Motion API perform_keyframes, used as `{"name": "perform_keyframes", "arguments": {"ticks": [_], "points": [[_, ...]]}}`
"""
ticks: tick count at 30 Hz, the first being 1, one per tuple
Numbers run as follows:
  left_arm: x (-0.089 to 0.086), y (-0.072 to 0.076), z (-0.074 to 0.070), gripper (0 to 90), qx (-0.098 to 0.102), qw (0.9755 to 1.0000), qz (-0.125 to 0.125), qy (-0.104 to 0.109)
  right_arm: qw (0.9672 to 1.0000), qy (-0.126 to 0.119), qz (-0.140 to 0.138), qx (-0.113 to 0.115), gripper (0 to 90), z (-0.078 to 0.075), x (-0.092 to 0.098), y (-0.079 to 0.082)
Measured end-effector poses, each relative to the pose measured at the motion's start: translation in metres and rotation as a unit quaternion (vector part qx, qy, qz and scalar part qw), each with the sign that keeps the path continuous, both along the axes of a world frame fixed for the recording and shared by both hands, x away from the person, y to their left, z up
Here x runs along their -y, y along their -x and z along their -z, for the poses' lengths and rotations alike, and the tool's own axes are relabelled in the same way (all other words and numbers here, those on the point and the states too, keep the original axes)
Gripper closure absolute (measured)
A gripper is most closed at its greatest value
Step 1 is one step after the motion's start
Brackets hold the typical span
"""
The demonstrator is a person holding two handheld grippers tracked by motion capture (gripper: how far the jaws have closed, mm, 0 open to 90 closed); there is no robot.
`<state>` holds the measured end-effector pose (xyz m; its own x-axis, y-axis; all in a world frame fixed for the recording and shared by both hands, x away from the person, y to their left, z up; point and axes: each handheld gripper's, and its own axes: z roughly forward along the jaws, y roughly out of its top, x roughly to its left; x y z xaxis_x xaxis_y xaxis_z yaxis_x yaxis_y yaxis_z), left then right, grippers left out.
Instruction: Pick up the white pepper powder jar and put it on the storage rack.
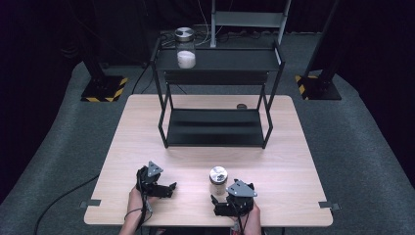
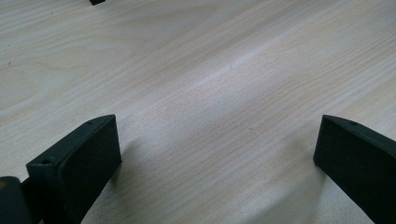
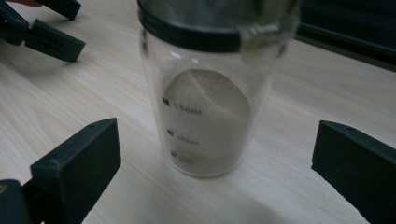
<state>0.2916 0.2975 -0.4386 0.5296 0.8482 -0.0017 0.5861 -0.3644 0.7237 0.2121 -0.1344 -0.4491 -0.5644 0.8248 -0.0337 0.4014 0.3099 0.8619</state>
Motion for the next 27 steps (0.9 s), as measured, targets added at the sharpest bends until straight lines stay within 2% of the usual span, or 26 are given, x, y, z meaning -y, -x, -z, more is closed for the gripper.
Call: {"name": "perform_keyframes", "arguments": {"ticks": [4, 9, 27], "points": [[0.0, 0.0, 0.0, 0.1, 0.0, 1.0, 0.0, 0.0, 0.9999, -0.008, -0.008, 0.007, 0.1, 0.002, -0.005, -0.008], [0.0, 0.0, 0.0, 0.1, 0.0, 1.0, 0.0, 0.001, 0.9999, -0.003, -0.012, 0.006, 0.1, 0.003, -0.014, -0.018], [0.0, 0.0, 0.0, 0.0, 0.0, 1.0, -0.001, 0.0, 0.9997, -0.002, -0.018, 0.016, 0.0, 0.005, -0.021, -0.03]]}}
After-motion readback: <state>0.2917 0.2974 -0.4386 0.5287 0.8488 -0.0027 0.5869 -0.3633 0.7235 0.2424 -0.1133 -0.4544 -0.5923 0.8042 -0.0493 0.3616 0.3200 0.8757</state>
